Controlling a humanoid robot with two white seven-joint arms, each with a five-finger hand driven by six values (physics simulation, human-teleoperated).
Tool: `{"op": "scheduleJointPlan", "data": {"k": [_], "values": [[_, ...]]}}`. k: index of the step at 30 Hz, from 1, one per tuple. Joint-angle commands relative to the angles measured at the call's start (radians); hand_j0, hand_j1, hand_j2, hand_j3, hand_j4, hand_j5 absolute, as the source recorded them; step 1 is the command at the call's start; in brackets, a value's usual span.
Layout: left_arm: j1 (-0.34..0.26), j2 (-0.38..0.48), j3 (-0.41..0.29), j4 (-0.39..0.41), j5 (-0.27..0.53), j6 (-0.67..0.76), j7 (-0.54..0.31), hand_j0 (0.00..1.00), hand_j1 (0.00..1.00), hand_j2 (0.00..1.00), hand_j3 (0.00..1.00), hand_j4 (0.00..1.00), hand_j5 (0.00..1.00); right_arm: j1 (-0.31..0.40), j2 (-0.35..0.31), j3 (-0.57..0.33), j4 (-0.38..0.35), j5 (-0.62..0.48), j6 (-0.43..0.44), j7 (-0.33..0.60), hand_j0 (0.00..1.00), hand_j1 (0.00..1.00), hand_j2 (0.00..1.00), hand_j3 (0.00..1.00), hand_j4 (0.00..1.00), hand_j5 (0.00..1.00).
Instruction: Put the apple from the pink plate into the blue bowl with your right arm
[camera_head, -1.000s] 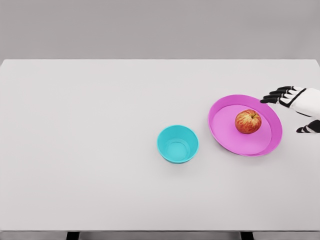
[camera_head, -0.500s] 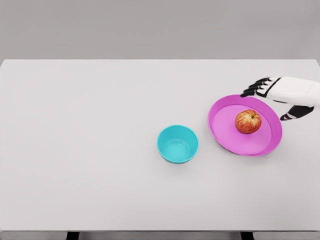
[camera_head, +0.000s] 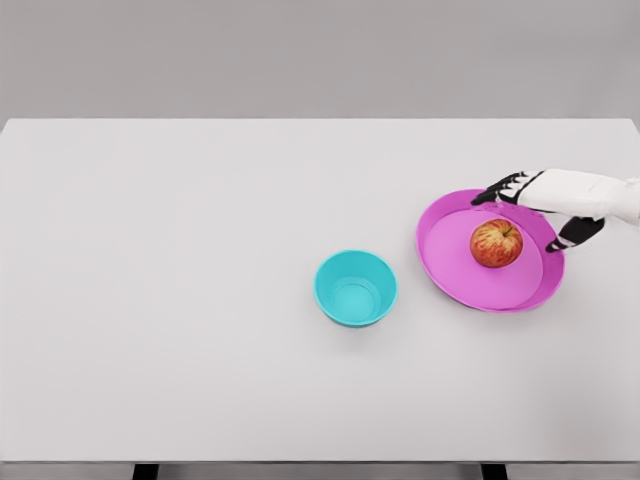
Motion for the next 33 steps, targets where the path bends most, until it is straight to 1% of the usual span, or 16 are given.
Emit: {"op": "scheduleJointPlan", "data": {"k": [1, 11, 13, 20, 25, 26, 27, 29, 30, 31, 33], "values": [[0.0, 0.0, 0.0, 0.0, 0.0, 0.001, 0.0, 1.0, 1.0, 1.0, 1.0, 1.0, 1.0, -0.006, 0.016, 0.033, 0.023, -0.004, 0.002, 0.0, 1.0, 1.0, 1.0, 1.0, 1.0, 1.0], [0.0, 0.0, 0.0, 0.0, 0.0, -0.001, 0.0, 1.0, 1.0, 1.0, 1.0, 1.0, 1.0, -0.025, 0.033, 0.081, 0.051, -0.004, 0.002, 0.0, 1.0, 1.0, 1.0, 1.0, 1.0, 1.0], [0.0, 0.0, 0.0, 0.0, 0.0, 0.001, 0.0, 1.0, 1.0, 1.0, 1.0, 1.0, 1.0, -0.025, 0.046, 0.094, 0.054, -0.004, 0.002, 0.0, 1.0, 1.0, 1.0, 1.0, 1.0, 1.0], [0.0, 0.0, 0.0, 0.0, 0.0, -0.001, 0.0, 1.0, 1.0, 1.0, 1.0, 1.0, 1.0, -0.025, 0.053, 0.101, 0.084, -0.004, 0.002, 0.0, 1.0, 1.0, 1.0, 1.0, 1.0, 1.0], [0.0, 0.0, 0.0, 0.0, 0.0, 0.001, 0.0, 1.0, 1.0, 1.0, 1.0, 1.0, 1.0, -0.025, 0.056, 0.101, 0.089, -0.002, 0.002, 0.0, 1.0, 1.0, 1.0, 1.0, 1.0, 1.0], [0.0, 0.0, 0.0, 0.0, 0.0, 0.001, 0.0, 1.0, 1.0, 1.0, 1.0, 1.0, 1.0, -0.025, 0.056, 0.102, 0.089, -0.002, 0.002, 0.0, 0.96, 0.96, 0.96, 0.96, 0.96, 0.96], [0.0, 0.0, 0.0, 0.0, 0.0, -0.001, 0.0, 1.0, 1.0, 1.0, 1.0, 1.0, 1.0, -0.025, 0.056, 0.102, 0.089, -0.002, 0.002, 0.0, 0.85, 0.85, 0.85, 0.85, 0.85, 0.85], [0.0, 0.0, 0.0, 0.0, 0.0, -0.001, 0.0, 1.0, 1.0, 1.0, 1.0, 1.0, 1.0, -0.025, 0.056, 0.102, 0.089, -0.002, 0.002, 0.0, 0.75, 0.75, 0.75, 0.75, 0.75, 0.75], [0.0, 0.0, 0.0, 0.0, 0.0, -0.001, 0.0, 1.0, 1.0, 1.0, 1.0, 1.0, 1.0, -0.025, 0.056, 0.102, 0.089, 0.0, 0.002, 0.0, 0.75, 0.75, 0.75, 0.75, 0.75, 0.75], [0.0, 0.0, 0.0, 0.0, 0.0, 0.001, 0.0, 1.0, 1.0, 1.0, 1.0, 1.0, 1.0, -0.025, 0.056, 0.102, 0.089, 0.001, 0.002, 0.0, 0.71, 0.71, 0.71, 0.71, 0.71, 0.71], [0.0, 0.0, 0.0, 0.0, 0.0, 0.001, 0.0, 1.0, 1.0, 1.0, 1.0, 1.0, 1.0, -0.025, 0.056, 0.102, 0.091, 0.003, 0.002, 0.0, 0.68, 0.68, 0.68, 0.68, 0.68, 0.68]]}}
